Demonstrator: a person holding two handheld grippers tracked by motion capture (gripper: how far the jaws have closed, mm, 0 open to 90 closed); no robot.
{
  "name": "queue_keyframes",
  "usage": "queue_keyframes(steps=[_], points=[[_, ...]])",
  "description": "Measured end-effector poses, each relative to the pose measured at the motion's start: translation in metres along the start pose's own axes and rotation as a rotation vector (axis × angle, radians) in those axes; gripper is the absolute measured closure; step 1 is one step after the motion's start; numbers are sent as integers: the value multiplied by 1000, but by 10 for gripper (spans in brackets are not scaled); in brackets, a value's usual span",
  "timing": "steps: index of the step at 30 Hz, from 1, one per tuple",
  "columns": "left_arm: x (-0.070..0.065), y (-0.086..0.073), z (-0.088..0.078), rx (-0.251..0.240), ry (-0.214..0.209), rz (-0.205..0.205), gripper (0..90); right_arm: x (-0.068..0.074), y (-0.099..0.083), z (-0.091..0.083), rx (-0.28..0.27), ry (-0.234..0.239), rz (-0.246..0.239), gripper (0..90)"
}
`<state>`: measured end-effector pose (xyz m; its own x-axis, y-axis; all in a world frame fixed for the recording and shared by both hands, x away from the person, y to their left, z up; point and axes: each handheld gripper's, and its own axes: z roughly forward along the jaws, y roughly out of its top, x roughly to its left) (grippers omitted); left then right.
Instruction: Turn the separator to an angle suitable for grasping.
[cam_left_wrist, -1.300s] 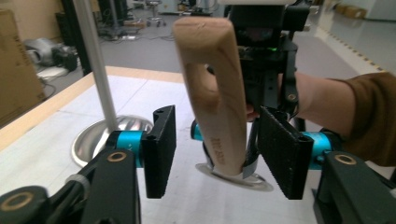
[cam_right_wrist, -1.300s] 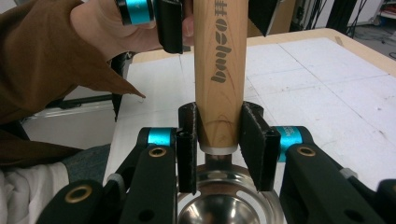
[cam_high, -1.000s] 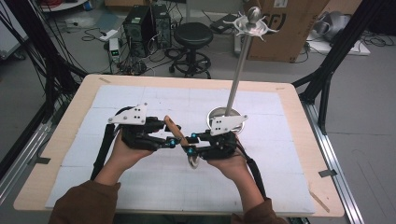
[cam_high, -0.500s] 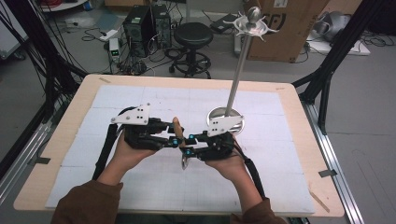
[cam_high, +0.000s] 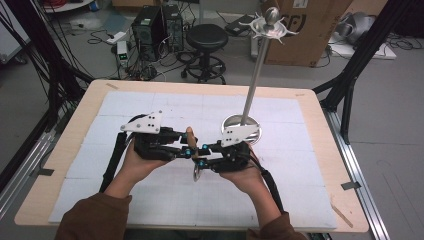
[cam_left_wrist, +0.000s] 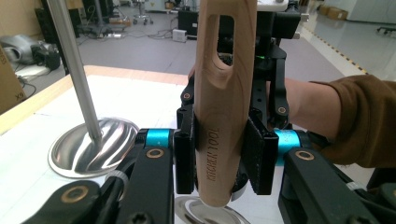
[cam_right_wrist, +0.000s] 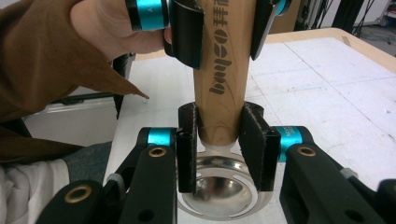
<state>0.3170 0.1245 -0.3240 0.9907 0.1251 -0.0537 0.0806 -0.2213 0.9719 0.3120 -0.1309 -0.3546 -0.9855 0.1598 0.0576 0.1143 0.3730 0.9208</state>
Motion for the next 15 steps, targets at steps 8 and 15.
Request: queue_keyframes(steps=[8,15], points=[[-2,1,-1,-2,0,7,688,0,0,0,-8,7,-1,684],[-2,1,-1,-5,4,11,689,1,0,0,-7,7,7,676]])
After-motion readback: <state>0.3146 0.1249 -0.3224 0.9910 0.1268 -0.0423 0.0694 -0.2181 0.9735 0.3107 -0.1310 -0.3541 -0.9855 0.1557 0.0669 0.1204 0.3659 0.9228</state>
